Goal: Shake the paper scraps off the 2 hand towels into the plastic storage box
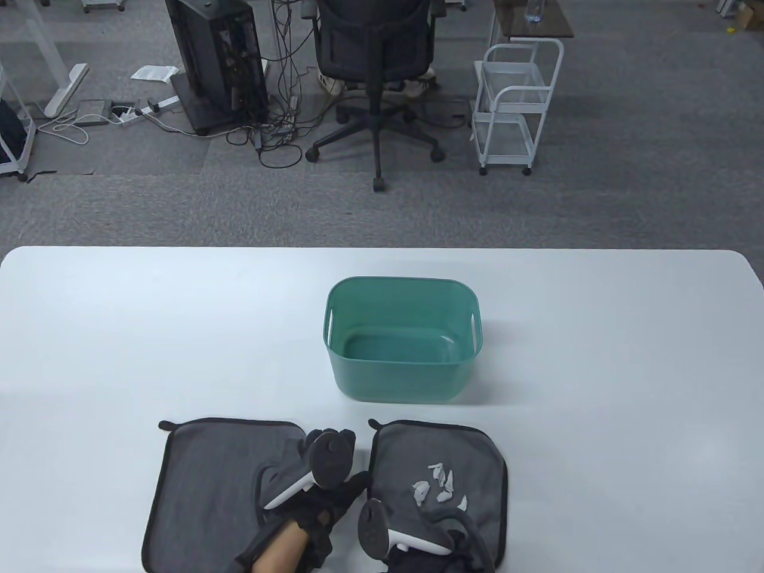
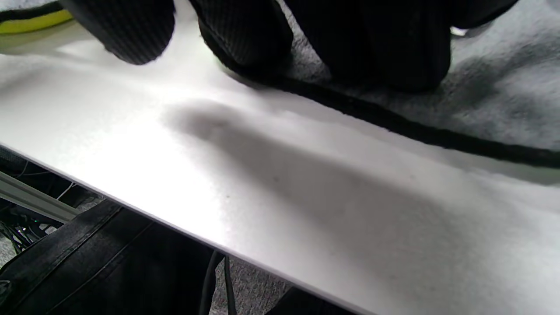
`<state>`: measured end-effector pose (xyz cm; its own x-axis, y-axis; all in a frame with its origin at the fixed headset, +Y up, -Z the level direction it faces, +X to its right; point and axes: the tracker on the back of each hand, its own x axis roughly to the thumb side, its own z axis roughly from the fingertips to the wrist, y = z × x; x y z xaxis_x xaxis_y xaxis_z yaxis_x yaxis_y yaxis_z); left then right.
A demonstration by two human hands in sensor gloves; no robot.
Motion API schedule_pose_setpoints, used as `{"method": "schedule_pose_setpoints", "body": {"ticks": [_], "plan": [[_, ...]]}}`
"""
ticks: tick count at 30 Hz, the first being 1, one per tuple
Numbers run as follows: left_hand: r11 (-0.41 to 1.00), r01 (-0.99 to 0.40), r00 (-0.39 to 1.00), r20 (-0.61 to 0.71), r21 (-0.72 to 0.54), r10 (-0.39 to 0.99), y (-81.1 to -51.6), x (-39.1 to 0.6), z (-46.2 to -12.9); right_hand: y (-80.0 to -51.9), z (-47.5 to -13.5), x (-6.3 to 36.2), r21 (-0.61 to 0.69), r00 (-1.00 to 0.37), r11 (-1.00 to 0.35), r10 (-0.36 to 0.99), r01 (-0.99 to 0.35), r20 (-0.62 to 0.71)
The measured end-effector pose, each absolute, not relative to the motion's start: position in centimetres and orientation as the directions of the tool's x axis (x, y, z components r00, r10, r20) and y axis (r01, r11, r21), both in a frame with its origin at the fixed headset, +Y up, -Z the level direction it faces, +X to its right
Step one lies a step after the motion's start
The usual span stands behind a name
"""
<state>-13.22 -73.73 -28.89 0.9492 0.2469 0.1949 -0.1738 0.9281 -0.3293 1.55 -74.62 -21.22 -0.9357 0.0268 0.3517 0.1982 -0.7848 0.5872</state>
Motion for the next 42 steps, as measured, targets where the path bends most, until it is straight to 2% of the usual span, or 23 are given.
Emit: {"method": "schedule_pose_setpoints", "body": {"ticks": [14, 30, 33, 37, 42], "plan": [[0.929, -0.208, 0.945, 0.184, -0.306, 0.272, -73.4, -12.1, -29.0, -74.7, -21.1, -2.0, 0.572, -0.922, -0.78, -0.019, 0.255, 0.386], [0.923, -0.234, 0.949, 0.133, -0.305, 0.285, -73.6, -12.9, -29.3, -74.7, -20.6, -2.0, 0.517, -0.915, -0.816, -0.036, 0.258, 0.401], [0.924, -0.237, 0.95, 0.127, -0.299, 0.285, -73.5, -12.9, -29.3, -73.5, -20.3, -1.7, 0.479, -0.916, -0.847, -0.025, 0.233, 0.401], [0.923, -0.252, 0.948, 0.116, -0.292, 0.295, -73.3, -13.1, -29.4, -70.7, -19.8, -0.8, 0.442, -0.922, -0.887, 0.051, 0.135, 0.384], [0.918, -0.269, 0.942, 0.119, -0.292, 0.314, -73.3, -13.0, -29.3, -66.4, -21.2, 2.2, 0.426, -0.929, -0.901, 0.224, -0.082, 0.295]]}}
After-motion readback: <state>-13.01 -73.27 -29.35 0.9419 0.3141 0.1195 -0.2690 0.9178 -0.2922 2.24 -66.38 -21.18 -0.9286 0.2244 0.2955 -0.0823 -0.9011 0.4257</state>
